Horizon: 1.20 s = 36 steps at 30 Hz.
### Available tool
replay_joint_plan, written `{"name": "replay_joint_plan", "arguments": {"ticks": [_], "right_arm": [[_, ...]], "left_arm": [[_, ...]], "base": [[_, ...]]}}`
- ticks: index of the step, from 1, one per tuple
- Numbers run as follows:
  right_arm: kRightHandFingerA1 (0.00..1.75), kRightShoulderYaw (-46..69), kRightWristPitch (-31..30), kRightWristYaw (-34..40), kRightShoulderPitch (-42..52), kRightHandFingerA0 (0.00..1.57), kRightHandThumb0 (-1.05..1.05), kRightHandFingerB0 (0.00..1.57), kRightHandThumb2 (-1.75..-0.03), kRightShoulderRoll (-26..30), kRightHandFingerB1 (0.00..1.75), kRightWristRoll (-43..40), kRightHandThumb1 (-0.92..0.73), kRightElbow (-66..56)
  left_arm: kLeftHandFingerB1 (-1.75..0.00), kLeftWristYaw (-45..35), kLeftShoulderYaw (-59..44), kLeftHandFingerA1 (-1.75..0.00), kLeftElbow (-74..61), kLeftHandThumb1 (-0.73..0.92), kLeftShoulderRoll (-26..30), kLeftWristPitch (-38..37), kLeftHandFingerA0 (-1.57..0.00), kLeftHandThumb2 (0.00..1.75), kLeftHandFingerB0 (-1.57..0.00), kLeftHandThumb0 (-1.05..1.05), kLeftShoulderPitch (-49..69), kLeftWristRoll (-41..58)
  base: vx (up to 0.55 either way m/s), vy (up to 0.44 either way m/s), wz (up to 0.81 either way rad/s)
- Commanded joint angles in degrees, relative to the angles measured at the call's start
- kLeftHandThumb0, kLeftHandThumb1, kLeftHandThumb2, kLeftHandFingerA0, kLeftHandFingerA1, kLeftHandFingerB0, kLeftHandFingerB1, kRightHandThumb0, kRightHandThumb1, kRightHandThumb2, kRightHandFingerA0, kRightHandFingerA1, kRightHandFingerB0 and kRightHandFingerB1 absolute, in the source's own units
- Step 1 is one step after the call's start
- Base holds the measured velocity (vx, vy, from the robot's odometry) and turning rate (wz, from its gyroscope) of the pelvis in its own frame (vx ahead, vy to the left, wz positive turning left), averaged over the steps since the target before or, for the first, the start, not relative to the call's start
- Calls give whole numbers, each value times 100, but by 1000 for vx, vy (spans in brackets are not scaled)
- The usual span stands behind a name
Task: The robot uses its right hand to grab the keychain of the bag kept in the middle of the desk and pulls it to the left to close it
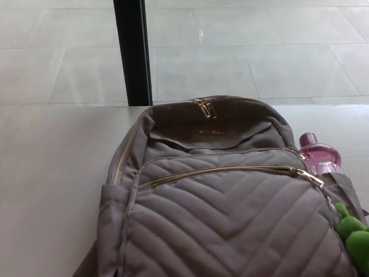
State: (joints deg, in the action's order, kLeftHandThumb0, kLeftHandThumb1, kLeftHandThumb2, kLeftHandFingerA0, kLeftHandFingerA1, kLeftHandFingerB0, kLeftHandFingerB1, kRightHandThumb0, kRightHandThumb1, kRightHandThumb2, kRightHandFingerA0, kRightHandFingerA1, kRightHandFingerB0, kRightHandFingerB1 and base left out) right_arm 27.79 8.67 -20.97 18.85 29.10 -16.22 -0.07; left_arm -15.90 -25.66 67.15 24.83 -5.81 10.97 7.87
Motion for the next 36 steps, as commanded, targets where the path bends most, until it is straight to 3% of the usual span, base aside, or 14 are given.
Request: {"name": "replay_joint_plan", "arguments": {"ticks": [1,10,12,13,14,18,19,21,22,29,31,32,35,36], "right_arm": [[42,-1247,-503,-912,412,16,-60,0,-59,414,23,211,-63,-1938],[52,-1859,-314,-869,220,28,-58,9,-58,776,26,955,-63,-1939],[58,-1944,-339,-846,172,26,-60,6,-83,895,32,1021,-49,-1921],[55,-1985,-351,-811,139,32,-56,12,-59,944,28,1116,-64,-1910],[60,-2057,-322,-743,56,29,-59,6,-81,1033,40,1353,-49,-1882],[57,-2144,-240,-664,-26,35,-50,15,-59,1201,29,1704,-63,-1824],[57,-2161,-214,-628,-56,36,-50,16,-59,1242,29,1826,-63,-1809],[62,-2139,-168,-617,-77,37,-54,11,-81,1393,42,2022,-50,-1731],[62,-2131,-225,-593,-79,38,-56,12,-81,1436,42,2095,-50,-1737],[62,-2166,28,-416,-203,49,-43,27,-59,1466,34,2422,-66,-1701],[66,-2230,35,-393,-240,48,-51,22,-82,1496,46,2570,-52,-1731],[71,-2265,51,-386,-256,52,-49,24,-84,1529,47,2677,-52,-1762],[70,-2343,89,-399,-292,56,-43,32,-58,1602,36,2861,-65,-1822],[72,-2370,-68,-447,-273,59,-40,34,-58,1635,37,2908,-66,-1892]], "left_arm": [[-78,-58,93,-104,-15,35,66,-282,-73,91,-29,-58,91,17],[-78,-71,140,-105,-39,35,123,-286,-71,91,-28,-60,137,42],[-77,-52,149,-102,40,35,117,-299,-71,91,-30,-54,114,49],[-79,-60,156,-103,39,36,111,-312,-69,92,-31,-58,121,51],[-79,-76,170,-105,47,36,110,-343,-74,92,-31,-58,125,46],[-77,-69,195,-101,87,35,115,-361,-71,92,-30,-53,160,42],[-112,-37,195,-131,95,54,133,-340,-50,56,-32,-69,153,41],[-116,-42,169,-134,146,52,131,-322,-51,56,-34,-66,130,74],[-92,-20,193,-108,123,37,140,-285,-66,79,-44,-71,112,52],[-79,-71,238,-104,33,38,138,-315,-74,93,-33,-56,137,38],[-78,-73,274,-105,42,38,148,-365,-76,93,-31,-57,149,-2],[-108,-64,288,-128,62,56,155,-370,-58,53,-37,-66,145,-13],[-91,-44,298,-105,164,37,169,-377,-65,80,-46,-71,110,-13],[-108,-64,277,-127,170,56,162,-407,-57,53,-38,-66,115,16]], "base": [[0,0,0],[0,0,0],[0,0,0],[0,0,0],[0,0,0],[0,0,0],[0,0,0],[0,0,0],[0,0,0],[0,0,0],[0,0,0],[0,0,0],[0,0,0],[0,0,0]]}}
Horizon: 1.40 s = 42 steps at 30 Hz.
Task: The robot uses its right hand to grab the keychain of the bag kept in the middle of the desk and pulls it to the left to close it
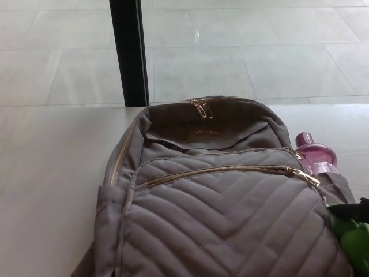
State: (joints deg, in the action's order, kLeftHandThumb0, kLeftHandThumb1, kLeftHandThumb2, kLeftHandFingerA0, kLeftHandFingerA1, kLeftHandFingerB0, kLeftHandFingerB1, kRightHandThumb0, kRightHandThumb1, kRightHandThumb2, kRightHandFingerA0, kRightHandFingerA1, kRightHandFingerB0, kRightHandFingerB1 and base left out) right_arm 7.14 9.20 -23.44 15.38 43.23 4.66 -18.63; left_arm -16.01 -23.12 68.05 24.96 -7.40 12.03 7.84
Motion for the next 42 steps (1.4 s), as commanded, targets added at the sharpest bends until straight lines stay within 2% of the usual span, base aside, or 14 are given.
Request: {"name": "replay_joint_plan", "arguments": {"ticks": [1,3,4,5,6,7,9,17,23,30,32,34,39,42], "right_arm": [[74,-310,-154,-214,84,60,-46,28,-83,236,49,829,-53,-27],[78,-294,104,-144,145,65,-44,29,-84,262,50,867,-54,149],[78,-294,112,-135,159,67,-36,36,-60,265,40,864,-71,175],[84,-313,103,-121,144,70,-33,37,-62,261,41,888,-72,193],[84,-323,106,-120,131,70,-33,37,-62,263,41,897,-72,195],[125,-315,266,-49,150,70,-28,39,-62,248,41,918,-73,309],[153,-333,420,57,162,69,-22,45,-63,252,42,1050,-76,392],[162,-419,698,360,182,68,-18,55,-60,191,46,1359,-80,581],[175,-445,1044,831,168,81,-18,76,-78,-222,86,1314,-77,753],[175,-347,859,1179,152,74,-20,63,-79,-1005,116,1115,-81,496],[175,-373,951,1227,131,95,-19,63,-82,-1133,121,1118,-77,531],[175,-369,1103,1309,123,79,-15,65,-90,-1262,120,1098,-75,577],[175,-122,1263,1839,91,83,-17,76,-84,-1693,109,1188,-66,626],[175,3,1291,2209,-49,84,-18,63,-93,-1955,139,1410,-66,680]], "left_arm": [[-79,-90,12,-102,88,38,150,-259,-73,94,-33,-56,11,36],[-78,-110,47,-100,103,38,163,-280,-70,94,-32,-56,50,6],[-108,-120,44,-126,91,58,169,-280,-59,54,-38,-68,65,17],[-78,-126,-10,-101,85,39,165,-214,-72,95,-34,-53,53,81],[-78,-130,-16,-101,90,39,163,-219,-72,95,-34,-53,60,86],[-109,-167,2,-126,87,59,165,-287,-59,54,-39,-68,82,65],[-112,-206,23,-128,39,60,157,-333,-62,55,-42,-69,134,52],[-111,-134,52,-127,53,64,129,-288,-62,56,-46,-67,145,73],[-114,-99,45,-129,107,70,129,-436,-64,59,-44,-75,211,59],[-110,-99,21,-127,153,79,88,-489,-64,62,-40,-80,194,84],[-111,-136,-8,-128,190,80,79,-533,-63,62,-40,-82,210,113],[-117,-162,-59,-130,181,79,72,-532,-64,64,-36,-83,225,159],[-118,-150,-107,-130,180,80,91,-528,-65,64,-35,-83,209,166],[-117,-230,-110,-129,163,81,98,-580,-62,65,-35,-82,240,169]], "base": [[0,0,0],[0,0,0],[0,0,0],[0,0,0],[0,0,0],[0,0,0],[0,0,0],[0,0,0],[0,0,0],[0,0,0],[0,0,0],[0,0,0],[0,0,0],[0,0,0]]}}
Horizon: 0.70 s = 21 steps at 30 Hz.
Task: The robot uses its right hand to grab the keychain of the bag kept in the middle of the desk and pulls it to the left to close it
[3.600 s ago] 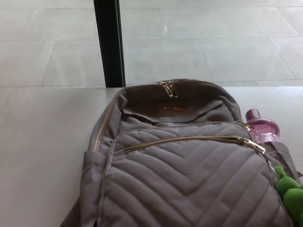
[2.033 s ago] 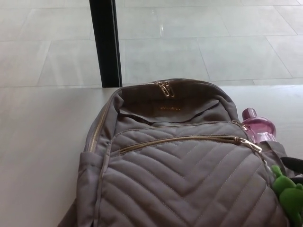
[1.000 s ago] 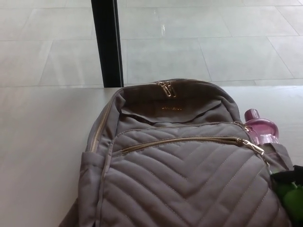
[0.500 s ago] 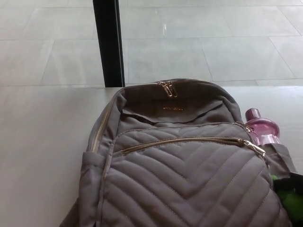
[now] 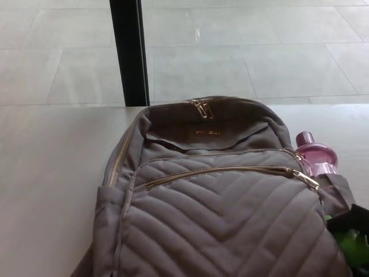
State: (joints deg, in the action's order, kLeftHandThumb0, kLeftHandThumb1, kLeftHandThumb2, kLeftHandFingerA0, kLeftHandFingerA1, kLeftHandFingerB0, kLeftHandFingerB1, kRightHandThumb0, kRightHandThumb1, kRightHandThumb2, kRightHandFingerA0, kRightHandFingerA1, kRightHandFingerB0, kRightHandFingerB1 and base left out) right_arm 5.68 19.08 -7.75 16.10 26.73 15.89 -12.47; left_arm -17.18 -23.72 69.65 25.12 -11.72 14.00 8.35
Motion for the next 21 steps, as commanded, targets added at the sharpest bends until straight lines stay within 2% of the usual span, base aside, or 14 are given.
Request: {"name": "replay_joint_plan", "arguments": {"ticks": [1,2,3,4,5,7,12,13,17,21], "right_arm": [[175,202,322,765,-152,108,-16,66,-97,-360,134,400,-64,81],[175,224,342,801,-164,108,-16,66,-97,-385,134,435,-64,94],[175,273,322,866,-165,81,-18,51,-104,-452,162,477,-66,68],[175,317,348,901,-166,79,-16,49,-110,-490,167,494,-66,64],[175,360,375,1001,-176,78,-17,47,-110,-509,168,627,-68,76],[175,406,467,1032,-207,77,-15,45,-114,-511,164,642,-70,138],[175,580,510,915,-306,74,-14,46,-113,-387,162,486,-71,159],[175,644,534,867,-360,75,-14,48,-112,-322,160,413,-71,190],[175,718,658,901,-505,79,-15,54,-112,-277,158,396,-68,339],[175,773,765,801,-509,83,-14,58,-119,-234,163,256,-59,421]], "left_arm": [[-117,-124,-56,-129,10,80,73,-153,-63,65,-35,-83,45,127],[-117,-129,-57,-129,12,80,69,-153,-63,65,-35,-83,46,128],[-116,-113,-50,-128,17,81,70,-148,-63,65,-36,-82,45,118],[-116,-102,-46,-128,25,80,71,-158,-63,64,-37,-83,46,110],[-110,-141,-66,-126,48,81,74,-136,-63,62,-40,-82,36,134],[-116,-166,-74,-128,32,81,72,-146,-62,65,-36,-83,62,143],[-110,-235,-109,-126,54,82,84,-90,-62,63,-38,-81,53,180],[-117,-264,-126,-128,56,80,76,-97,-63,64,-36,-82,56,204],[-118,-281,-138,-128,51,81,93,-104,-64,65,-39,-81,65,225],[-116,-279,-135,-128,74,81,100,-110,-63,65,-38,-80,48,216]], "base": [[0,0,0],[0,0,0],[0,0,0],[0,0,0],[0,0,0],[0,0,0],[0,0,0],[0,0,0],[0,0,0],[0,0,0]]}}
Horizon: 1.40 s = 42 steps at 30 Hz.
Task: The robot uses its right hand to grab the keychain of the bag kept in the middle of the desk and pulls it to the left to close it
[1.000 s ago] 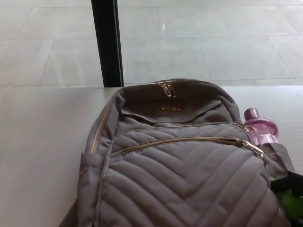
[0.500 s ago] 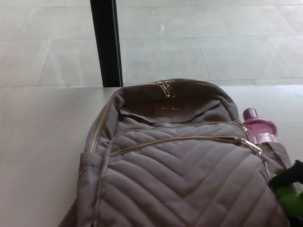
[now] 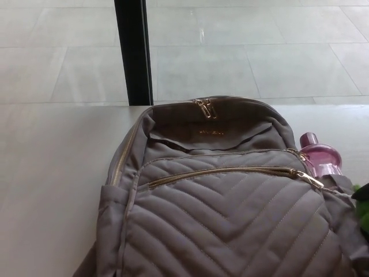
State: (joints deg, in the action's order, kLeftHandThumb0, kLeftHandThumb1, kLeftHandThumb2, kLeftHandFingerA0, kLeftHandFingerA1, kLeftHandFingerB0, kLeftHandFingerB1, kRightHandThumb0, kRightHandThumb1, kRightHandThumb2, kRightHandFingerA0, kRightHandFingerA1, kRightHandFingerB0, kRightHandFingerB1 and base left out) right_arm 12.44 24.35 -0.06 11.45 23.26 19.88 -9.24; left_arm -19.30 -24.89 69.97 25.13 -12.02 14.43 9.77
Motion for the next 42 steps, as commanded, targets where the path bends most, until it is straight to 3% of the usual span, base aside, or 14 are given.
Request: {"name": "replay_joint_plan", "arguments": {"ticks": [1,8,21,22,23,32,33,34,35,38,39,40,41,42], "right_arm": [[175,93,267,20,-42,83,-14,58,-119,108,163,-166,-59,115],[175,-154,206,-59,-291,86,-13,60,-127,5,167,-154,-52,59],[175,-1308,-1015,-447,-2097,79,-11,69,-128,-716,160,-46,-49,-403],[175,-1398,-1178,-459,-2219,82,-9,72,-128,-779,157,45,-47,-456],[175,-1523,-1363,-524,-2390,88,-8,78,-131,-863,156,90,-44,-499],[175,-2188,-1766,-958,-2634,89,-4,78,-129,-885,159,198,-48,-600],[175,-2396,-1850,-1060,-2655,88,-7,75,-130,-879,163,346,-45,-595],[147,-2492,-1757,-1034,-2699,122,-11,100,-121,-860,132,411,-46,-493],[145,-2582,-1689,-999,-2735,121,-14,100,-121,-858,131,471,-46,-400],[143,-2757,-1838,-1039,-2841,119,-16,100,-119,-897,129,585,-44,-329],[145,-2888,-1781,-927,-3017,122,-12,102,-121,-1023,131,669,-45,-84],[145,-2905,-1777,-909,-3038,122,-12,102,-121,-1031,131,677,-45,-56],[147,-2962,-1851,-903,-3111,121,-14,99,-122,-1072,133,729,-45,2],[147,-2968,-1860,-895,-3107,121,-14,99,-122,-1069,133,734,-45,4]], "left_arm": [[-116,-55,-7,-128,56,81,108,-77,-63,65,-38,-80,-9,61],[-121,-41,-18,-131,13,83,120,-51,-63,65,-40,-82,-41,91],[-117,30,79,-130,85,85,165,-38,-61,66,-40,-86,-70,14],[-97,5,83,-113,72,63,159,-71,-71,104,-48,-93,-59,24],[-117,10,79,-132,34,86,145,-83,-65,64,-43,-86,-43,39],[-121,68,82,-133,52,89,139,-35,-62,67,-38,-85,-126,53],[-97,33,48,-113,45,66,133,-21,-71,106,-45,-93,-132,96],[-97,27,38,-113,32,67,133,-3,-69,107,-43,-95,-137,110],[-118,84,53,-131,19,91,131,-26,-64,66,-40,-90,-141,84],[-114,125,75,-130,77,92,140,9,-64,67,-39,-90,-212,55],[-95,149,95,-113,94,70,140,9,-70,110,-42,-95,-232,32],[-95,152,98,-113,98,70,141,7,-70,110,-42,-95,-234,31],[-113,154,94,-129,106,92,133,-4,-63,67,-39,-92,-230,38],[-113,155,99,-129,109,92,132,-7,-63,67,-39,-92,-228,35]], "base": [[0,0,0],[0,0,0],[0,0,0],[0,0,0],[0,0,0],[0,0,0],[0,0,0],[0,0,0],[0,0,0],[0,0,0],[0,0,0],[0,0,0],[0,0,0],[0,0,0]]}}
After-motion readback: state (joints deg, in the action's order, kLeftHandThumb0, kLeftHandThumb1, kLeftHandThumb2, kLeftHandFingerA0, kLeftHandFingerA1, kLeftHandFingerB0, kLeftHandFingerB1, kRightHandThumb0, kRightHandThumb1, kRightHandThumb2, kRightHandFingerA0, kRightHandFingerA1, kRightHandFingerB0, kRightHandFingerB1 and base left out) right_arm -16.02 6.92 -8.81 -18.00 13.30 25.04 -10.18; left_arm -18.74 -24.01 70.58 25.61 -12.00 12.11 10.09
